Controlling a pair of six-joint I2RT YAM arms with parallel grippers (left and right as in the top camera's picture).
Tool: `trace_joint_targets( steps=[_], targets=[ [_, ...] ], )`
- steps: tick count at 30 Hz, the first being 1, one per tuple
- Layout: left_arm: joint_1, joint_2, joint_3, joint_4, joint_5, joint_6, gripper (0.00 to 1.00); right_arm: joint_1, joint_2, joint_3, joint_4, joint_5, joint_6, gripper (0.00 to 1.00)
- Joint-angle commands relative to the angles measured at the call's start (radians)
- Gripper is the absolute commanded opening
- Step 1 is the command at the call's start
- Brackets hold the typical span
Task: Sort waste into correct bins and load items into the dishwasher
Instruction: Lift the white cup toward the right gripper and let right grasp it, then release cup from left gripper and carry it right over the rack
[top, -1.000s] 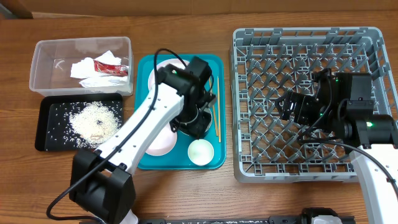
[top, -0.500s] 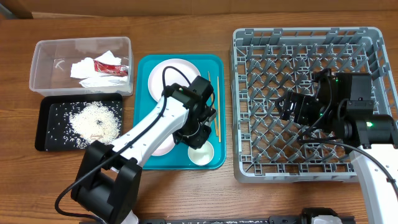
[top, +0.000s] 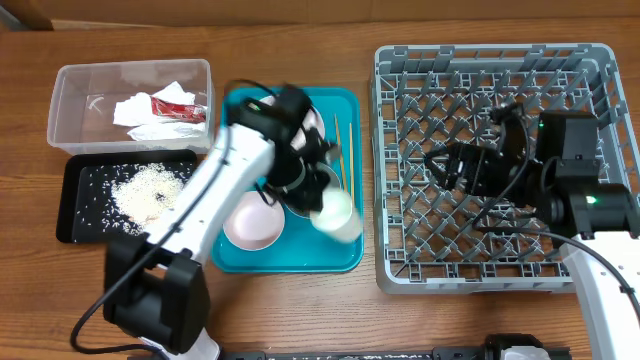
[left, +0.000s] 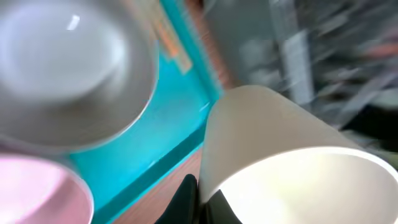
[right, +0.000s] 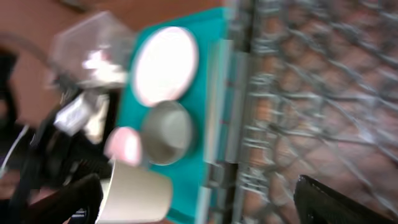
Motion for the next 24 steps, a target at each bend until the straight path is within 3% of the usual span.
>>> trace_joint_targets(
  steps=[1, 4, 8, 14, 24],
  targets=[
    [0.127, -0.007, 0.053, 0.004, 0.482, 0.172, 0.04, 0.073, 0.004, 0.019, 0.113, -0.238, -0.001, 1.00],
    [0.201, -0.006, 0.053, -0.006, 0.690, 0.237, 0.04, 0.131, 0.024, 0.013, 0.223, -0.300, -0.001, 1.00],
    [0.242, -0.006, 0.053, -0.035, 0.826, 0.282, 0.04, 0.182, 0.075, 0.013, 0.332, -0.363, -0.001, 1.00],
    [0.244, -0.006, 0.053, -0.042, 0.924, 0.286, 0.04, 0.190, 0.170, 0.013, 0.507, -0.590, -0.001, 0.94],
    [0.245, -0.006, 0.053, -0.014, 0.935, 0.288, 0.04, 0.190, 0.201, 0.013, 0.564, -0.711, -0.001, 0.77]
  ],
)
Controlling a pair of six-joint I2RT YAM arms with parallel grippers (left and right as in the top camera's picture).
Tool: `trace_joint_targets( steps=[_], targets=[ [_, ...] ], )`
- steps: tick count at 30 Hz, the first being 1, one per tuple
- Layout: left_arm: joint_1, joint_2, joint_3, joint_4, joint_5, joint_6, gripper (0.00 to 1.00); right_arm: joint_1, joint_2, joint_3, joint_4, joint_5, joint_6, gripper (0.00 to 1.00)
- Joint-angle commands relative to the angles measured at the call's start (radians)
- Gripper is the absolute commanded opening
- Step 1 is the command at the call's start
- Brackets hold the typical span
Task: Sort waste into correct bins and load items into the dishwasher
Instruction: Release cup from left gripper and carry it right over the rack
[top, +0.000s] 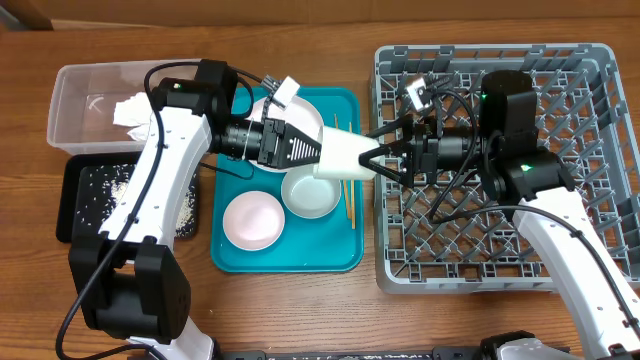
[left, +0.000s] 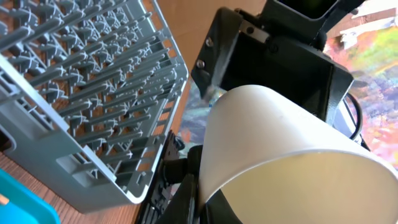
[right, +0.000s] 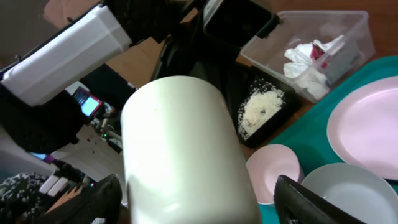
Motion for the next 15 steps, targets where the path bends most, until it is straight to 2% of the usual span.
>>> trace_joint_targets(
  steps=[1, 11, 15],
  targets=[
    [0.000, -0.006, 0.021, 0.025, 0.070, 0.026, 0.04, 0.008, 0.003, 0.013, 0.015, -0.066, -0.003, 0.76],
    [-0.001, -0.006, 0.021, 0.036, 0.079, 0.027, 0.04, 0.073, 0.003, 0.013, 0.117, -0.035, 0.035, 0.59],
    [-0.001, -0.006, 0.021, 0.040, 0.079, 0.026, 0.04, 0.090, 0.003, 0.013, 0.122, -0.007, 0.035, 0.76]
  ],
)
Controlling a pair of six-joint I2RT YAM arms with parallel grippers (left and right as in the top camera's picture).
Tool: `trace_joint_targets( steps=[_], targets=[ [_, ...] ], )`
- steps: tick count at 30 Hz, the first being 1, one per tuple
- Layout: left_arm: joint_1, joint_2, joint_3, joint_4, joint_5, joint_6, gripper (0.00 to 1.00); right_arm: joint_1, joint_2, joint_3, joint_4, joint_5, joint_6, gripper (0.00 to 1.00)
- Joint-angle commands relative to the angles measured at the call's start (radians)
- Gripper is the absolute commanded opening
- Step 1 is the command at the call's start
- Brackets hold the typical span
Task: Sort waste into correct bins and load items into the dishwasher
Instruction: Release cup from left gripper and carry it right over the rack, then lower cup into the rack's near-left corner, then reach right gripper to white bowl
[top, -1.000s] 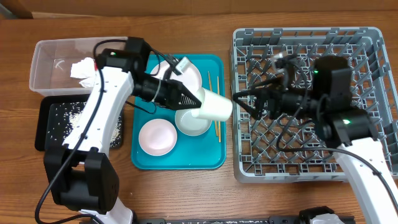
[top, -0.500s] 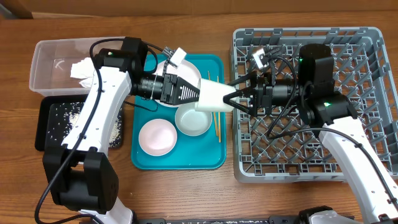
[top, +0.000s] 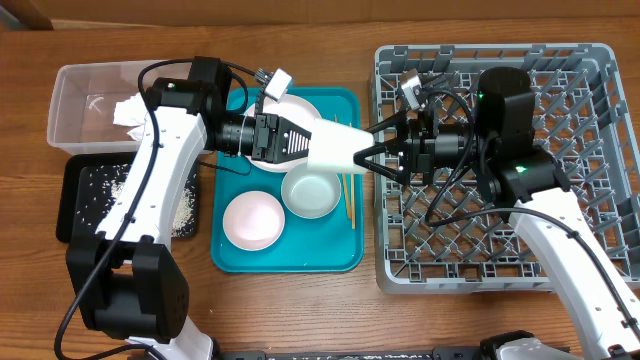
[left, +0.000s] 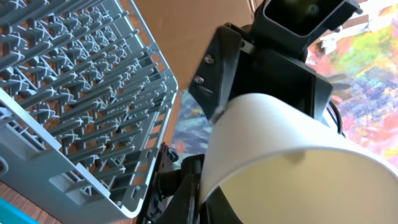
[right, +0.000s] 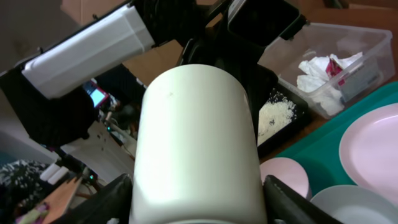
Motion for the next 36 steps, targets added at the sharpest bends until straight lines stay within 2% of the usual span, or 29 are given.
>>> trace_joint_targets(
  steps=[1, 6, 12, 16, 17, 21, 23, 26, 29, 32, 36],
  targets=[
    [-0.018, -0.006, 0.021, 0.008, 0.009, 0.011, 0.04, 0.061, 0.005, 0.013, 0.010, 0.018, 0.005, 0.79],
    [-0.017, -0.006, 0.021, 0.022, 0.030, 0.011, 0.04, 0.079, 0.024, 0.013, 0.009, 0.055, 0.005, 0.79],
    [-0.017, -0.006, 0.021, 0.021, 0.020, 0.011, 0.04, 0.079, 0.023, 0.013, 0.012, 0.054, 0.005, 0.62],
    [-0.017, -0.006, 0.021, 0.021, 0.009, 0.011, 0.04, 0.072, 0.023, 0.013, 0.025, 0.050, 0.005, 0.61],
    [-0.017, -0.006, 0.021, 0.021, 0.002, 0.011, 0.10, 0.065, 0.023, 0.013, 0.027, 0.050, 0.006, 0.60],
    [-0.016, -0.006, 0.021, 0.023, -0.008, 0.011, 0.50, -0.011, 0.021, 0.013, 0.019, 0.051, 0.045, 0.59],
    [-0.006, -0.006, 0.021, 0.031, -0.008, 0.011, 0.60, -0.077, 0.021, 0.013, -0.019, 0.054, 0.051, 0.57],
    [0.012, -0.006, 0.021, 0.051, -0.016, 0.010, 0.63, -0.141, 0.019, 0.014, -0.112, 0.128, 0.070, 0.56],
    [0.036, -0.006, 0.021, 0.115, -0.119, 0.003, 0.66, -0.183, -0.010, 0.014, -0.307, 0.307, 0.073, 0.55],
    [0.037, -0.006, 0.021, 0.226, -0.360, -0.124, 0.66, -0.159, -0.083, 0.026, -0.484, 0.523, 0.104, 0.55],
    [0.034, -0.006, 0.021, 0.340, -0.711, -0.275, 0.67, -0.028, -0.199, 0.073, -0.786, 0.895, 0.170, 0.58]
  ],
)
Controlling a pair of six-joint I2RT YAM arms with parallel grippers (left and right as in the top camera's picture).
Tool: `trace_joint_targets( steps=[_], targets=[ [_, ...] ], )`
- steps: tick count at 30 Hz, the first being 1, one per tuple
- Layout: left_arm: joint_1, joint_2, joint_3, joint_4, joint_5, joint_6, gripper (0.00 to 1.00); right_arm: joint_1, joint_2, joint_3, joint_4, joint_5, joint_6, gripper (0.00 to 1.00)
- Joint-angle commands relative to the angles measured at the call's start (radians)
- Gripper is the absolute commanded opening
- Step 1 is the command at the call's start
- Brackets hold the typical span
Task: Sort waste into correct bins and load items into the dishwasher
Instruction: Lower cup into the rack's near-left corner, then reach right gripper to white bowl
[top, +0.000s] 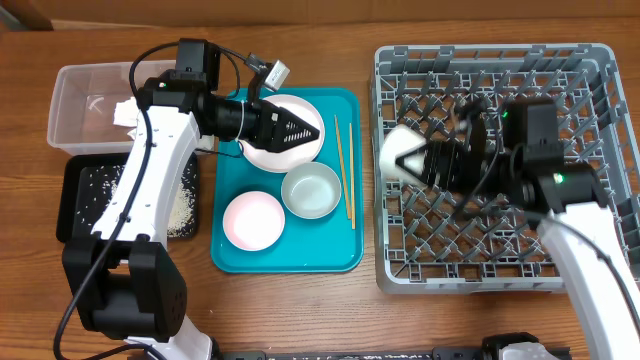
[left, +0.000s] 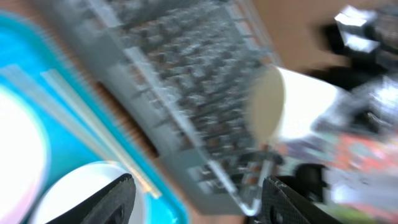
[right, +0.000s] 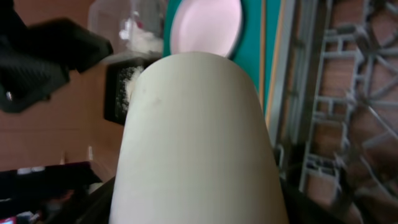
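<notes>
The white cup lies on its side in the air above the left edge of the grey dish rack. My right gripper is shut on it; the cup fills the right wrist view and hides the fingers. My left gripper hangs open over the teal tray, above the pale plate, with nothing between its fingers. In the left wrist view, the cup shows blurred beyond the open left gripper.
On the tray lie a grey-green bowl, a pink bowl and chopsticks. A clear bin with crumpled wrappers stands at the back left. In front of it is a black tray of rice.
My left gripper has let go of the cup and now sits further left, over the plate. My right gripper has the cup and has moved right with it, over the rack's left edge.
At first my left gripper held the cup low over the tray, with the right gripper open over the rack. Then the left held it out sideways at the tray's right edge, the right's open fingers around its base. Now only the right holds it.
</notes>
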Motion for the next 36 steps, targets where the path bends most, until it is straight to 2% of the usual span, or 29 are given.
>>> trace_joint_targets(
  steps=[1, 5, 12, 20, 22, 25, 27, 31, 36],
  targets=[
    [-0.002, -0.006, 0.016, 0.051, -0.397, -0.163, 0.67, 0.125, -0.085, 0.061, -0.150, 0.374, 0.094, 0.60],
    [-0.002, -0.006, 0.016, 0.062, -0.578, -0.203, 0.66, 0.275, -0.068, 0.060, -0.324, 0.523, 0.241, 0.60],
    [-0.002, -0.006, 0.016, 0.060, -0.649, -0.203, 0.66, 0.393, 0.030, 0.059, -0.478, 0.610, 0.381, 0.60],
    [-0.002, -0.006, 0.016, 0.047, -0.649, -0.203, 0.66, 0.395, 0.182, 0.055, -0.472, 0.626, 0.380, 0.61],
    [-0.002, -0.006, 0.016, 0.042, -0.650, -0.202, 0.67, 0.395, 0.218, 0.053, -0.476, 0.622, 0.376, 0.65],
    [-0.002, -0.006, 0.016, 0.036, -0.653, -0.201, 0.67, 0.394, 0.238, 0.053, -0.469, 0.622, 0.376, 0.84],
    [-0.002, -0.006, 0.016, 0.036, -0.653, -0.201, 0.67, 0.394, 0.238, 0.058, -0.464, 0.622, 0.376, 0.87],
    [-0.002, -0.006, 0.017, 0.039, -0.653, -0.199, 0.67, 0.385, 0.238, 0.120, -0.465, 0.622, 0.351, 0.88],
    [0.000, -0.008, 0.056, 0.026, -0.653, -0.199, 0.66, 0.396, 0.238, 0.351, -0.389, 0.605, 0.273, 0.83]
  ],
)
